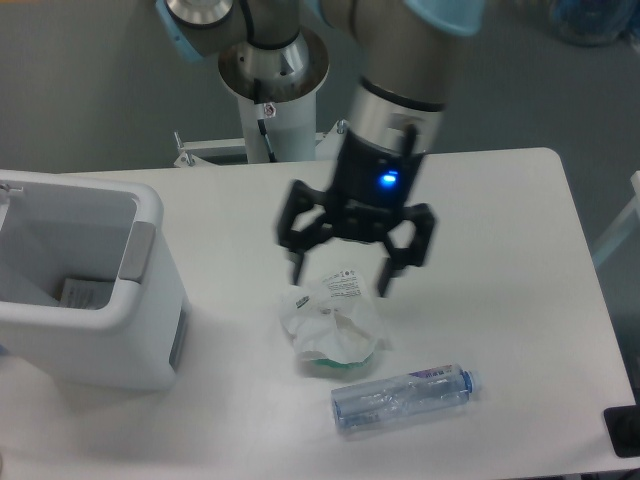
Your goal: Open the trash can
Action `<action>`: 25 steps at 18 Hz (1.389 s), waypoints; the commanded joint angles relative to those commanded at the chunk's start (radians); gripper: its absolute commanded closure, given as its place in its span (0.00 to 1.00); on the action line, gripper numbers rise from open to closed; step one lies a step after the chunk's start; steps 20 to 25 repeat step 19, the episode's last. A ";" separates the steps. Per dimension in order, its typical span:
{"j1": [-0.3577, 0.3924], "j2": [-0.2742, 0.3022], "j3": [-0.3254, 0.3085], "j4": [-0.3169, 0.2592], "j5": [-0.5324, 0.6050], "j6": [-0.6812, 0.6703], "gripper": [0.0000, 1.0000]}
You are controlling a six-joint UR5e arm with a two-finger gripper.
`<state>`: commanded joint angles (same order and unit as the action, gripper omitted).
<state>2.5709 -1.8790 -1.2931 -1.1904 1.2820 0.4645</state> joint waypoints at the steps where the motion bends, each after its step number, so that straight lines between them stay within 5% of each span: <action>1: 0.011 -0.008 -0.002 0.002 0.025 0.022 0.00; 7: 0.153 -0.117 -0.020 0.066 0.080 0.245 0.00; 12: 0.189 -0.152 -0.054 0.064 0.144 0.521 0.00; 25: 0.209 -0.177 -0.055 0.067 0.194 0.667 0.00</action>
